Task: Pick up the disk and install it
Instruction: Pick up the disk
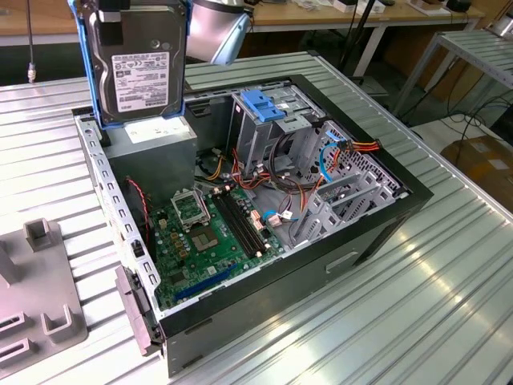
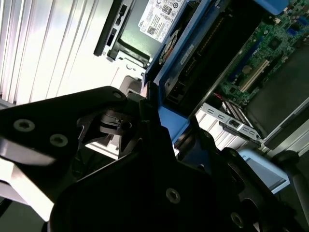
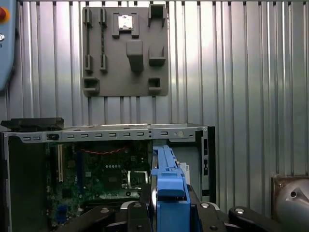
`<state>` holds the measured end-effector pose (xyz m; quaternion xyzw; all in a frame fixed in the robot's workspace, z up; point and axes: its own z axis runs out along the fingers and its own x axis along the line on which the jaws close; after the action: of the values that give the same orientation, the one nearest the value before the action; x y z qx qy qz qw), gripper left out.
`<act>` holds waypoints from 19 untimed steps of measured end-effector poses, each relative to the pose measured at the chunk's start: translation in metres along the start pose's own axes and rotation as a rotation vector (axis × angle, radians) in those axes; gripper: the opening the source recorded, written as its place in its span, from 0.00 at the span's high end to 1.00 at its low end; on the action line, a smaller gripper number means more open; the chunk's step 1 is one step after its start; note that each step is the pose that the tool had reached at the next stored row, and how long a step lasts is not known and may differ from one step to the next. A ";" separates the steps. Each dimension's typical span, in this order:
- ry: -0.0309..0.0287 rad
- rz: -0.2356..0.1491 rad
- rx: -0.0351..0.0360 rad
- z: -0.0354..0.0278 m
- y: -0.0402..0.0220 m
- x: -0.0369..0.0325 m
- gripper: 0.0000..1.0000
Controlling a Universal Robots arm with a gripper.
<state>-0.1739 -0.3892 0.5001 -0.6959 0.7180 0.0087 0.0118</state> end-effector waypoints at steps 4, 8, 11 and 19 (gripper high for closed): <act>0.0011 0.000 0.0000 0.0004 -0.0064 0.0017 0.63; 0.0032 0.000 0.0002 0.0012 -0.0117 0.0073 0.63; 0.0037 0.000 0.0002 0.0020 -0.0155 0.0111 0.63; 0.0073 0.000 0.0004 0.0048 -0.0416 0.0186 0.63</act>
<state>-0.1328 -0.4089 0.4950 -0.6959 0.7181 0.0061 0.0092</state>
